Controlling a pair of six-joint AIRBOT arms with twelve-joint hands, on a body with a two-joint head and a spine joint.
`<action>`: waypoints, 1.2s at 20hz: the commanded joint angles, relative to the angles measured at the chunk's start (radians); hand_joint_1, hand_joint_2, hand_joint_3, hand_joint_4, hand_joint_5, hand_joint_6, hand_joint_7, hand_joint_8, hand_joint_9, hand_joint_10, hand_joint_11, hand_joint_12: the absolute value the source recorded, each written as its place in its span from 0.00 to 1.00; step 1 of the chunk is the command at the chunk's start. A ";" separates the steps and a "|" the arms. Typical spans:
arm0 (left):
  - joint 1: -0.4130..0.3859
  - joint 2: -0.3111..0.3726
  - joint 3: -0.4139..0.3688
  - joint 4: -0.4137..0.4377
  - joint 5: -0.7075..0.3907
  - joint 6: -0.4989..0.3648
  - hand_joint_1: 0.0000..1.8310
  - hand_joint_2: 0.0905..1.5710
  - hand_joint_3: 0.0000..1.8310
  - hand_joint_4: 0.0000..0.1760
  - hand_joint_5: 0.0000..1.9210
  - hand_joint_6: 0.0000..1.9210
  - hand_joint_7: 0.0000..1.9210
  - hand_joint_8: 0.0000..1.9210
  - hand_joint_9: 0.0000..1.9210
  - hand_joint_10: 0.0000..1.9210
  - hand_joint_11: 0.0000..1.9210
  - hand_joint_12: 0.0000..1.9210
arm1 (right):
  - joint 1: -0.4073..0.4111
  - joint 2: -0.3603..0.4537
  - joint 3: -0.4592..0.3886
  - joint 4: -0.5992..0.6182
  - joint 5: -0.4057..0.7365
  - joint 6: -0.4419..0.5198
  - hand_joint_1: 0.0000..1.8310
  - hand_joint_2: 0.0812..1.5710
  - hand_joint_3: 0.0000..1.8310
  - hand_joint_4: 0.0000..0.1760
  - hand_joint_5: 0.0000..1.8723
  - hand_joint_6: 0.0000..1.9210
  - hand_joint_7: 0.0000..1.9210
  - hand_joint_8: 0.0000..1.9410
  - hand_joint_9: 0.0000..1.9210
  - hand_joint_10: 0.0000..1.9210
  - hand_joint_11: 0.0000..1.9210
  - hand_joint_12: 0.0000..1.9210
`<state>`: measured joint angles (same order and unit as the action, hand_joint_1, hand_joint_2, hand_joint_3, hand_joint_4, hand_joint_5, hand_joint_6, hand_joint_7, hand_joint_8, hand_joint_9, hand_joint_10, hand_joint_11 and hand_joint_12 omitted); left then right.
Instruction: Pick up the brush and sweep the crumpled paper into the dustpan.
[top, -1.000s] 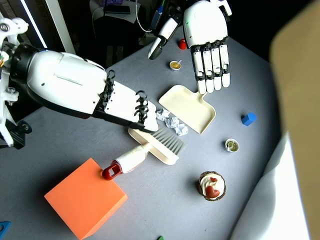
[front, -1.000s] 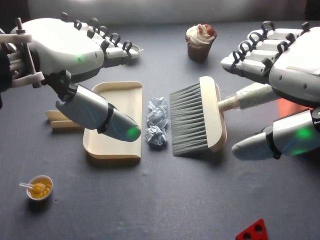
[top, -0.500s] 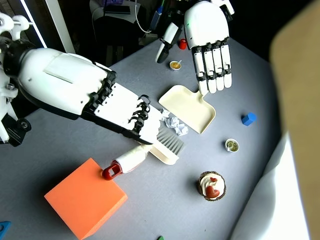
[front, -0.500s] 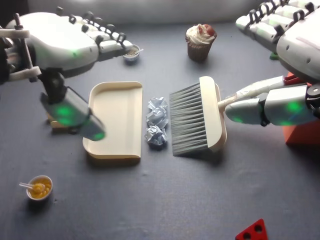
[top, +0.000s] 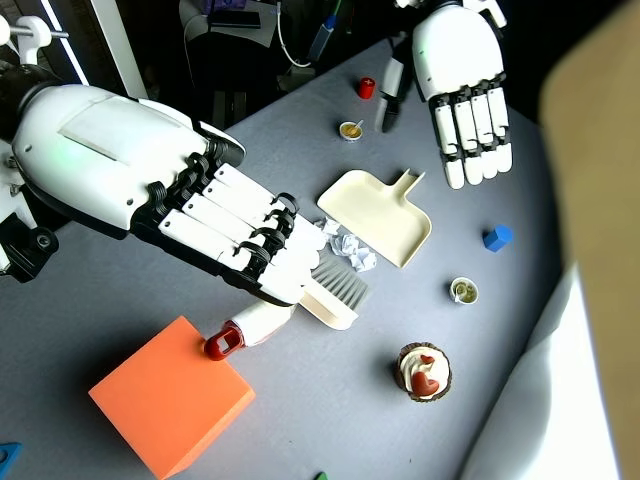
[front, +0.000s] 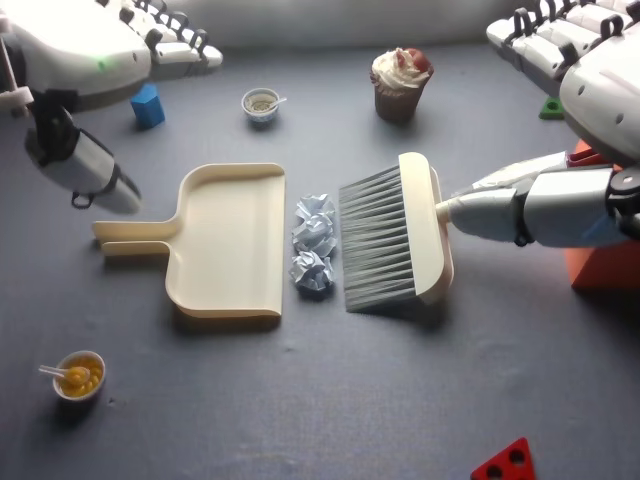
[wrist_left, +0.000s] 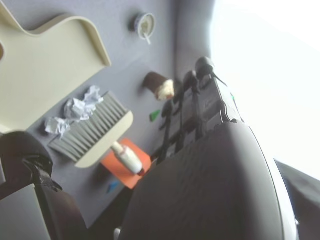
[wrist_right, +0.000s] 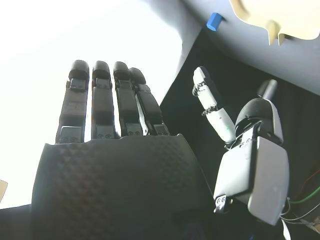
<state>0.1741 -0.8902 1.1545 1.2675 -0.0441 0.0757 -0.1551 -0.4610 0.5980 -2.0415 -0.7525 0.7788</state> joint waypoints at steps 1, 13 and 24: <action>-0.015 0.004 0.017 -0.007 -0.061 0.027 0.50 0.59 0.00 0.43 0.18 0.01 0.09 0.00 0.07 0.00 0.07 0.04 | 0.017 0.004 -0.009 -0.055 -0.064 -0.026 0.00 0.56 0.00 0.00 0.04 0.00 0.05 0.01 0.05 0.00 0.05 0.02; 0.264 0.002 -0.030 -1.727 -0.397 1.473 0.50 0.59 0.00 0.53 0.23 0.01 0.07 0.00 0.06 0.00 0.06 0.04 | 0.019 -0.003 -0.040 -0.108 -0.059 -0.126 0.00 0.58 0.00 0.00 0.03 0.00 0.04 0.00 0.04 0.00 0.04 0.01; 0.377 -0.040 -0.103 -2.061 -0.544 1.746 0.44 0.62 0.01 0.69 0.24 0.00 0.06 0.00 0.06 0.00 0.06 0.04 | -0.049 -0.088 -0.015 0.027 -0.289 -0.123 0.00 0.58 0.00 0.00 0.02 0.00 0.03 0.00 0.03 0.00 0.03 0.00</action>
<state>0.5571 -0.9352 1.0477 -0.8112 -0.4889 1.8172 -0.2279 -0.5632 0.5865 -1.9442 -0.9550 0.6537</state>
